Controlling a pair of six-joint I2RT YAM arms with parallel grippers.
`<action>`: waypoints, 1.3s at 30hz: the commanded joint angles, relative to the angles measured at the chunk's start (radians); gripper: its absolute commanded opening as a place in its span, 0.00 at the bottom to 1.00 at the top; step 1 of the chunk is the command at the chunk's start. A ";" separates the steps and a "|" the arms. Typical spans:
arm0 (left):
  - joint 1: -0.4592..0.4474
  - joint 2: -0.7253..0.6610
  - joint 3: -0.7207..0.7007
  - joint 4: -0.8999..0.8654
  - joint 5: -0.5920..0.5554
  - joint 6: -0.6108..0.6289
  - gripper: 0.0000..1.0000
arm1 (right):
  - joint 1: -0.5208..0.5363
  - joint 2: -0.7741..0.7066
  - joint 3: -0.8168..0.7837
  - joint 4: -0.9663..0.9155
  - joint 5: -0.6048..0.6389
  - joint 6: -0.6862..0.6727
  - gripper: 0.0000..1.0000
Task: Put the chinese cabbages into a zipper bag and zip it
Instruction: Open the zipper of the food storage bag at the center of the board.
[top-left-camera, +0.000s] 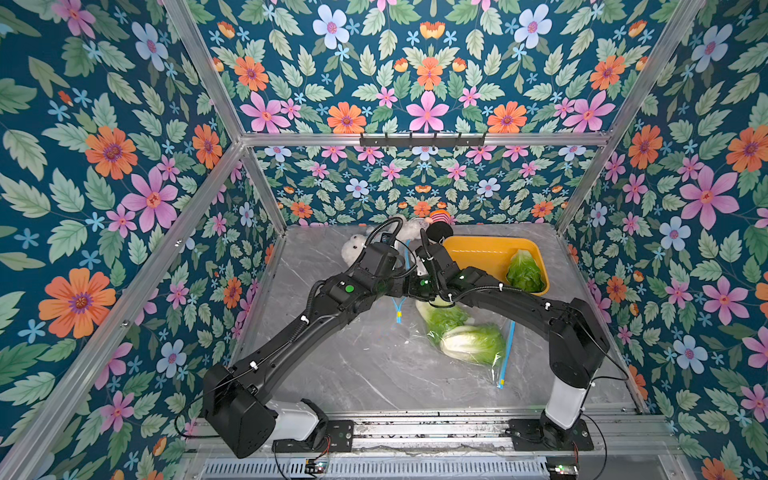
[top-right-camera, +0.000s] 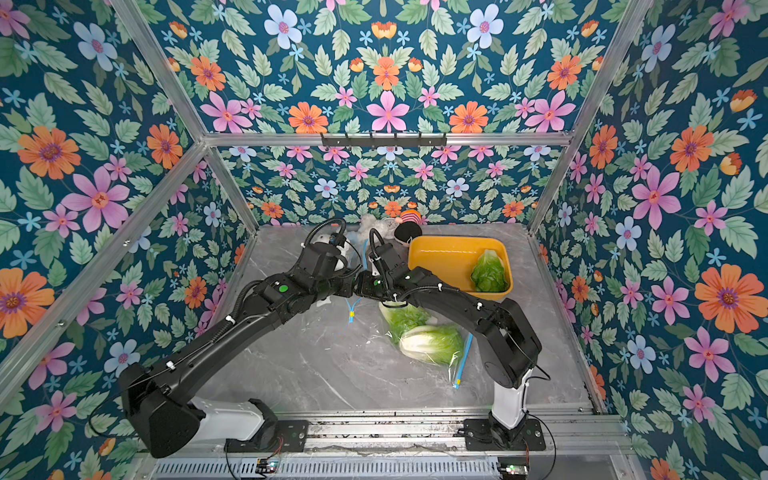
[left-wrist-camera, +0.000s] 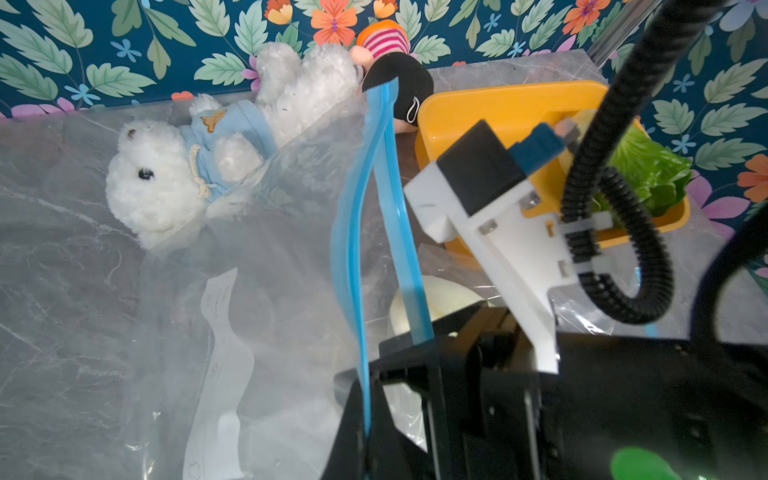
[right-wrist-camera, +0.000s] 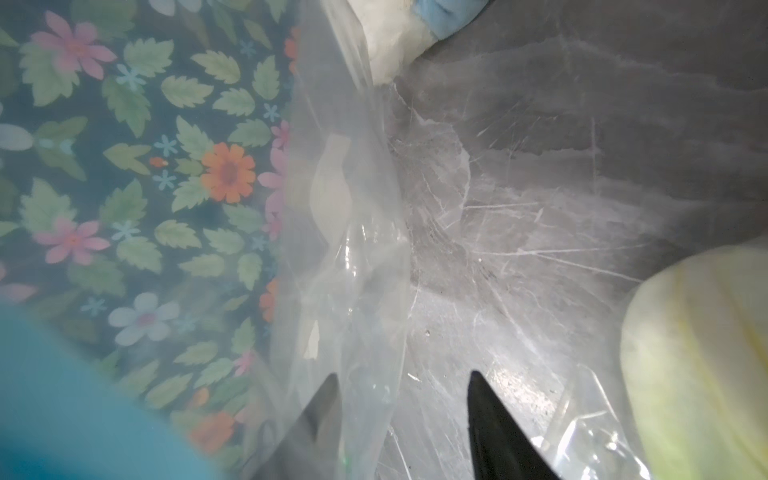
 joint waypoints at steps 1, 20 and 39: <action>0.001 -0.001 0.041 -0.102 -0.082 0.030 0.00 | -0.004 -0.010 -0.006 -0.025 0.067 -0.010 0.46; 0.003 0.048 0.177 -0.193 -0.202 0.117 0.00 | 0.020 -0.125 -0.058 -0.013 0.117 -0.002 0.52; 0.004 0.108 0.202 -0.136 -0.104 0.122 0.00 | -0.178 -0.492 -0.264 0.027 -0.018 0.041 0.63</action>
